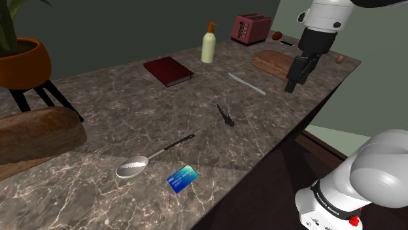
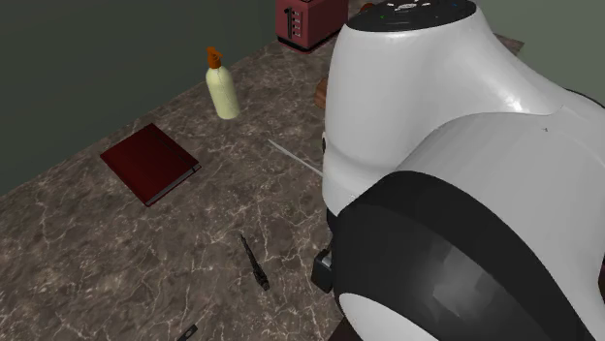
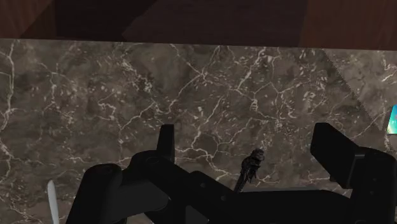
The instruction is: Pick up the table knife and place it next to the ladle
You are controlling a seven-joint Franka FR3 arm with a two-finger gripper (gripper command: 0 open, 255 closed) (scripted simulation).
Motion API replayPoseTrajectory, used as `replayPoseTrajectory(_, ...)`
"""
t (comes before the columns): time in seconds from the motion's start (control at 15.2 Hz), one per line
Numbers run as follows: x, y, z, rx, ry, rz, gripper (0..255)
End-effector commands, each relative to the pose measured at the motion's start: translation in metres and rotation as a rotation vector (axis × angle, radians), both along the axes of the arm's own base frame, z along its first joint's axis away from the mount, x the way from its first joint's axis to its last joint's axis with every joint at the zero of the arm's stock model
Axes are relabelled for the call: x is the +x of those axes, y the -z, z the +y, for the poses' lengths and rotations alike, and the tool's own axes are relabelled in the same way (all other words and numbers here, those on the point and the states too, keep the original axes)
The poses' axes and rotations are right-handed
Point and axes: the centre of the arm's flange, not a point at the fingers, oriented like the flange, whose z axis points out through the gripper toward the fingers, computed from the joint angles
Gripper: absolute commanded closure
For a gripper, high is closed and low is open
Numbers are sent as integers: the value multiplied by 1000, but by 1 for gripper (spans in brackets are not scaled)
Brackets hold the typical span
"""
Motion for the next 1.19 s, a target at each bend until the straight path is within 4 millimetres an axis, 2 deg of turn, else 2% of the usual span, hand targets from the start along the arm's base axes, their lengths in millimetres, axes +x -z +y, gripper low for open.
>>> replayPoseTrajectory(0.0,0,0,0,0,0,0,0)
replayPoseTrajectory(1.12,160,98,-113,-30,14,-23,0)
